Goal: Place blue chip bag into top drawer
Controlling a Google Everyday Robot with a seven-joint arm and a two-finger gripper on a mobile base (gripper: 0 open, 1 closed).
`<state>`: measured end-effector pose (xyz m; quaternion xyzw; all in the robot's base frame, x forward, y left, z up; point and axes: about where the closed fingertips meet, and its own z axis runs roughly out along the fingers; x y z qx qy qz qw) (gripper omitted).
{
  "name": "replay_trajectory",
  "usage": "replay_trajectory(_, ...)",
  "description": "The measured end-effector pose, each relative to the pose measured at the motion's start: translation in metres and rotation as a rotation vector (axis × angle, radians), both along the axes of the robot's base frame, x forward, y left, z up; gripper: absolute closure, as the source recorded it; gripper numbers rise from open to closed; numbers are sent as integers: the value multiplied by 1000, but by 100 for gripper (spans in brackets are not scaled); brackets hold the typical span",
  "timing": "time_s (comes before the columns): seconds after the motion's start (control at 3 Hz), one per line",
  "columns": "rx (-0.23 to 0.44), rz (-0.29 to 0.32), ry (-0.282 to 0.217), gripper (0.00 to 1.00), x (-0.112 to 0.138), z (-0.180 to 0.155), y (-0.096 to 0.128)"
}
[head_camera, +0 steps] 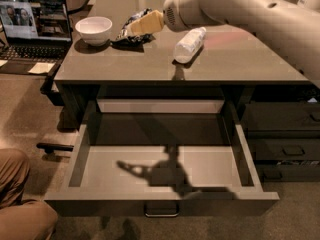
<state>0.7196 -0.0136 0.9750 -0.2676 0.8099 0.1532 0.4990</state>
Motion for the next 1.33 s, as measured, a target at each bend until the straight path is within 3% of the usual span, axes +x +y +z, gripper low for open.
replay_trajectory(0.33, 8, 69, 6, 0, 33, -4, 22)
replay_trajectory(0.67, -8, 116, 25, 0, 82, -11, 46)
replay_trajectory(1.0, -8, 117, 25, 0, 82, -11, 46)
replay_trajectory(1.33, 6, 79, 35, 0, 86, -17, 46)
